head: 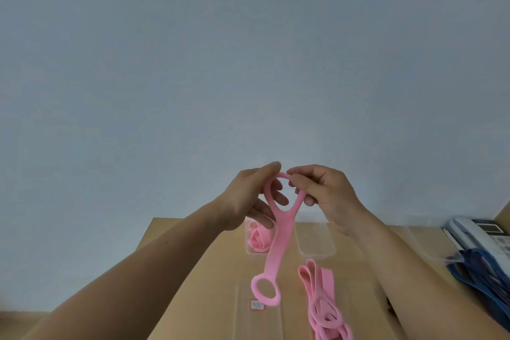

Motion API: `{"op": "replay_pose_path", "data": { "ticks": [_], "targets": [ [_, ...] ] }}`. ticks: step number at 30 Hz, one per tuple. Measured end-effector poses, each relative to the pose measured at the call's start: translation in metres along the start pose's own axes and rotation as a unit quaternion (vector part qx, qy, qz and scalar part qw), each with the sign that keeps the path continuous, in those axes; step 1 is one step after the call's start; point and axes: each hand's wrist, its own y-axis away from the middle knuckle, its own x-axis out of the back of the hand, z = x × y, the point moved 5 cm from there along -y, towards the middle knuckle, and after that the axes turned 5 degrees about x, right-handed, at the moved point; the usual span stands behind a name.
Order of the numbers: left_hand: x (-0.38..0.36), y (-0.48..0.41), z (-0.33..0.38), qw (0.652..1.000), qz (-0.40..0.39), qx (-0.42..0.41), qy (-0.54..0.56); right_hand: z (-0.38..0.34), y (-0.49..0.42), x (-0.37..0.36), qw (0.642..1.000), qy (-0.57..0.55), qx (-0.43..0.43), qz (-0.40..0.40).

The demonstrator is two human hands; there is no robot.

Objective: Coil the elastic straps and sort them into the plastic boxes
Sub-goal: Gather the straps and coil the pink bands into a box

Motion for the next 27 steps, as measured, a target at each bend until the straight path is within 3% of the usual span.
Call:
{"op": "replay_pose_path", "data": {
  "ticks": [7, 16, 23, 27],
  "targets": [
    [0.004, -0.002, 0.005, 0.999, -0.031, -0.024, 0.025, 0.003, 0.001, 0.0, 0.998, 0.051, 0.029, 0.013],
    [0.009, -0.006, 0.006, 0.992, 0.054, -0.116, -0.018, 0.0, -0.005, 0.0, 0.988, 0.15, 0.033, -0.009],
    [0.003, -0.01, -0.005, 1.0, -0.022, -0.005, 0.012, -0.009, -0.003, -0.007, 0.949, 0.278, 0.148, 0.001],
    [0.005, -0.011, -0.005, 0.998, -0.031, 0.012, 0.046, -0.012, -0.001, -0.013, 0.914, 0.328, 0.237, -0.013]
  ]
}}
